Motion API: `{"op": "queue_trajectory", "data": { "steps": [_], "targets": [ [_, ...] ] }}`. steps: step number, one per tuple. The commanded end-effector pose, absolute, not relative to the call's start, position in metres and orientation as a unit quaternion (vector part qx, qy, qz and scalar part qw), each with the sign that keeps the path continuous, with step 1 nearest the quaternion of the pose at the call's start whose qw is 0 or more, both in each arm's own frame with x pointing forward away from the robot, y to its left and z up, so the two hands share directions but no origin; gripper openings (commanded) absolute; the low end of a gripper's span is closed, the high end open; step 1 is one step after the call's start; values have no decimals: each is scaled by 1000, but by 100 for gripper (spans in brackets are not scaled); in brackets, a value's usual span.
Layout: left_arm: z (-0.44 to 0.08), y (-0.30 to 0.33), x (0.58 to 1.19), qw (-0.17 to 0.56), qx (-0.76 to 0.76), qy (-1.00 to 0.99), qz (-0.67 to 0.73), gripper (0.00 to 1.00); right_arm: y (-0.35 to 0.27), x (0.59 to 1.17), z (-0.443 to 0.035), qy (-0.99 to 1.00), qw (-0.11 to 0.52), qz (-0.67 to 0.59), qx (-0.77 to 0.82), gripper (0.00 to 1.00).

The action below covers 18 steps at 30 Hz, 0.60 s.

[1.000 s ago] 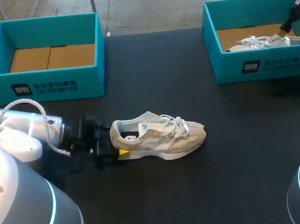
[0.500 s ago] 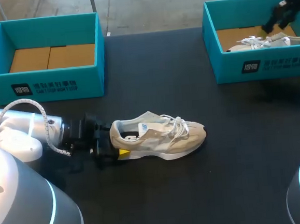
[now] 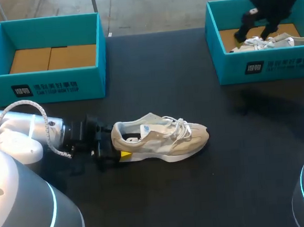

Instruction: Take the shoe out of the shoebox, open the shoe tongue, remove and reinsert the insole, then place the shoe into the shoebox

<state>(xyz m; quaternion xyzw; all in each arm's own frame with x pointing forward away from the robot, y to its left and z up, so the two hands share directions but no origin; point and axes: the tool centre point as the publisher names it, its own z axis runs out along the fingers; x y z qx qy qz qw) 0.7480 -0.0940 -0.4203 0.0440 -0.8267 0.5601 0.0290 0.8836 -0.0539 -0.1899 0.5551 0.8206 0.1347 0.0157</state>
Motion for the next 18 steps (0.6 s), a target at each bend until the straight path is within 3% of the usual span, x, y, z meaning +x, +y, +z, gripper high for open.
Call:
{"op": "queue_trajectory", "data": {
  "steps": [1, 18],
  "targets": [
    [-420, -94, 748, 29, 44, -827, 560, 0, -34, 880, -198, 819, 18, 137, 556, 100],
    [-420, -94, 748, 29, 44, -827, 560, 0, 20, 864, -220, 819, -30, 151, 553, 100]
  ]
}}
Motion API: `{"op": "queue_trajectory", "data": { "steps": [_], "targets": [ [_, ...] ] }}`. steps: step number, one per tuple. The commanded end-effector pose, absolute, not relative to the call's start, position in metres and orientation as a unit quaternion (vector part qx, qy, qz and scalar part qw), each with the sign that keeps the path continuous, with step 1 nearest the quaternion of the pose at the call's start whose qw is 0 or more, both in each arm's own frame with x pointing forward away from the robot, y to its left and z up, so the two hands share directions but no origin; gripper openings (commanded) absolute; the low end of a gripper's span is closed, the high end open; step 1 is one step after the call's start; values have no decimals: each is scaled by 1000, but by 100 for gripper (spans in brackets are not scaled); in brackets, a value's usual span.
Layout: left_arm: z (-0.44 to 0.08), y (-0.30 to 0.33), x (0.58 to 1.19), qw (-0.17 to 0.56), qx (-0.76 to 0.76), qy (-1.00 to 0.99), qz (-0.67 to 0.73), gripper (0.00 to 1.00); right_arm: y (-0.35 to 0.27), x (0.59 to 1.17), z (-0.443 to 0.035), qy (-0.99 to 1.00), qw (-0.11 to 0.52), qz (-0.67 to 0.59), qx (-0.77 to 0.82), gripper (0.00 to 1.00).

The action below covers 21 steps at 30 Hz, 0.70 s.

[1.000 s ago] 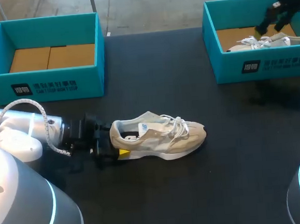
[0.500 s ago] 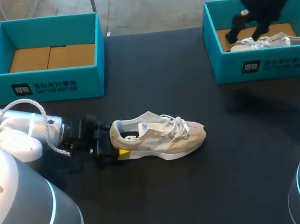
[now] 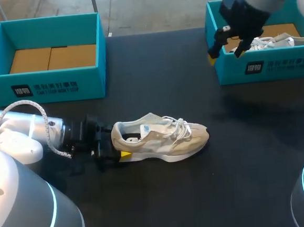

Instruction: Take the shoe out of the shoebox, open the shoe tongue, remove and reinsert the insole, then place the shoe into the shoebox

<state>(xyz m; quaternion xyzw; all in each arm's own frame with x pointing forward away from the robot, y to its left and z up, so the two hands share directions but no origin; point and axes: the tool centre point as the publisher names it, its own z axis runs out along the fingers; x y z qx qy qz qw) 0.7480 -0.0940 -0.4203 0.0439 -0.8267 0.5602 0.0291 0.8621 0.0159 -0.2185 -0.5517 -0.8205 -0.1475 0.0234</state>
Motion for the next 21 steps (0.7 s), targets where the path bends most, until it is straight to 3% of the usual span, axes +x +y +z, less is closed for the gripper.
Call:
{"op": "queue_trajectory", "data": {
  "steps": [1, 21],
  "targets": [
    [-420, -94, 748, 29, 44, -827, 560, 0, 20, 864, -220, -819, 32, -149, -554, 100],
    [-420, -94, 748, 29, 44, -827, 560, 0, 20, 864, -220, -817, 33, -145, -557, 100]
  ]
}}
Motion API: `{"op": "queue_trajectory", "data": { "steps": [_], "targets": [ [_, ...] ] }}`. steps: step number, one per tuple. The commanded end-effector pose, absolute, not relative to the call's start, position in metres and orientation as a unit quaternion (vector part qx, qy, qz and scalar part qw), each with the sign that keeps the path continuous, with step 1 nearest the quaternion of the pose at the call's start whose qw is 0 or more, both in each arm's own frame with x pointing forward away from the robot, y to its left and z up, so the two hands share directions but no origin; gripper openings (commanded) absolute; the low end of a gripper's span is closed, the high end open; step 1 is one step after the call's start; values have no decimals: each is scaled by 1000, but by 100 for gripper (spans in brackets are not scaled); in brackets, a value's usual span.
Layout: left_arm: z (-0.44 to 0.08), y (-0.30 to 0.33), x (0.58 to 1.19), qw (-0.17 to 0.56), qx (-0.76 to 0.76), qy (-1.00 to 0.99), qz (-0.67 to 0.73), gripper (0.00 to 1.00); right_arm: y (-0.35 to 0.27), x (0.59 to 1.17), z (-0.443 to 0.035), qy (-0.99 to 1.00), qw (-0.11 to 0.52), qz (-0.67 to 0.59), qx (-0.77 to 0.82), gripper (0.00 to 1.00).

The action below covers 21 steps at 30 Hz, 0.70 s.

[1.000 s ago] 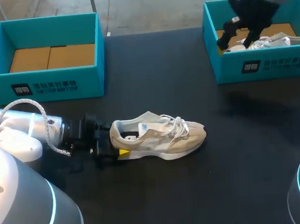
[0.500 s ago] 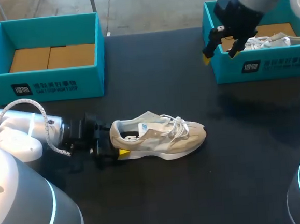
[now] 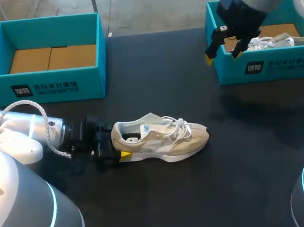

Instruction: Take the shoe out of the shoebox, open the shoe tongue, remove and reinsert the insole, then place the shoe into the shoebox

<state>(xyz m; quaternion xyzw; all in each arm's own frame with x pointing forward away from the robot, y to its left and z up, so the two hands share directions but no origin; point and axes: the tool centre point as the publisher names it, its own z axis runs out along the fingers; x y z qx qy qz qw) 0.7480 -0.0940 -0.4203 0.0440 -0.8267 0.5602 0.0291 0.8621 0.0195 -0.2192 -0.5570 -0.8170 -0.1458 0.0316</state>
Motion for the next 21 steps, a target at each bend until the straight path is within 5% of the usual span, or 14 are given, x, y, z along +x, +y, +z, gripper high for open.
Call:
{"op": "queue_trajectory", "data": {
  "steps": [1, 21],
  "targets": [
    [-420, -94, 748, 29, 44, -827, 560, 0, 20, 864, -220, -817, 33, -145, -557, 100],
    [-420, -94, 748, 29, 44, -827, 560, 0, 86, 806, -205, -791, -19, -84, -605, 100]
  ]
}}
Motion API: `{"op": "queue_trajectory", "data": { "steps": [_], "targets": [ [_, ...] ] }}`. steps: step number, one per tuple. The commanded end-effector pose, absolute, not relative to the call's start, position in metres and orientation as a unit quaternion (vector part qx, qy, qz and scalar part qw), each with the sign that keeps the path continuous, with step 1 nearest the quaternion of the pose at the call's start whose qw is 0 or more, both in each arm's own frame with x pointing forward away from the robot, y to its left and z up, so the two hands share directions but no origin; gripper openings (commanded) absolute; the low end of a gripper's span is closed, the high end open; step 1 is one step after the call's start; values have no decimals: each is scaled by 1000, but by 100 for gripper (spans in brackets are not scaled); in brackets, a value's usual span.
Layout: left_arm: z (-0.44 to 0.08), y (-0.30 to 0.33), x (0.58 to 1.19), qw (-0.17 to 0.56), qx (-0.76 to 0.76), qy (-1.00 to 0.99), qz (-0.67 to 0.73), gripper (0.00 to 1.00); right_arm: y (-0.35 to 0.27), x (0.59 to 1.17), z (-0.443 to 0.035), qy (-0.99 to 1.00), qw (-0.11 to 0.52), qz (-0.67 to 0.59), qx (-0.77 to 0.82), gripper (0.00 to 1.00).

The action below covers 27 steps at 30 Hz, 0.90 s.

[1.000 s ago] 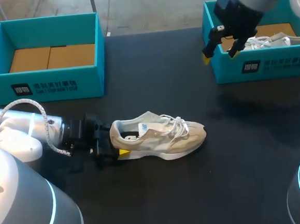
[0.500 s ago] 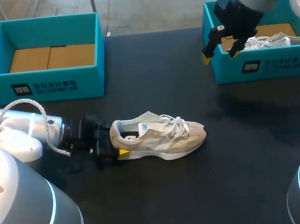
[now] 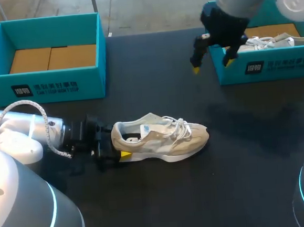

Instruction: Take the shoe out of the shoebox, open the shoe tongue, remove and reinsert the insole, then place the shoe into the shoebox

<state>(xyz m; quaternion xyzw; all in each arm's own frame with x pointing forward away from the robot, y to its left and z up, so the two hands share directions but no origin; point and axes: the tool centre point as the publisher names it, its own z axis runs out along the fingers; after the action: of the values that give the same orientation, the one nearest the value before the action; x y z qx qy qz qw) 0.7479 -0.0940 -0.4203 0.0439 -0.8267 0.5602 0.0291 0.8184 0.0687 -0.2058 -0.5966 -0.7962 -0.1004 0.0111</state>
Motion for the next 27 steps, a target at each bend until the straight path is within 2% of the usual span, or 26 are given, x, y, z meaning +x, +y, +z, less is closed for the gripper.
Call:
{"op": "queue_trajectory", "data": {
  "steps": [1, 27],
  "targets": [
    [-420, -94, 748, 29, 44, -827, 560, 0, 90, 803, -206, -789, -20, -84, -608, 100],
    [-420, -94, 748, 29, 44, -827, 560, 0, 186, 752, -241, -770, -15, -48, -636, 100]
  ]
}}
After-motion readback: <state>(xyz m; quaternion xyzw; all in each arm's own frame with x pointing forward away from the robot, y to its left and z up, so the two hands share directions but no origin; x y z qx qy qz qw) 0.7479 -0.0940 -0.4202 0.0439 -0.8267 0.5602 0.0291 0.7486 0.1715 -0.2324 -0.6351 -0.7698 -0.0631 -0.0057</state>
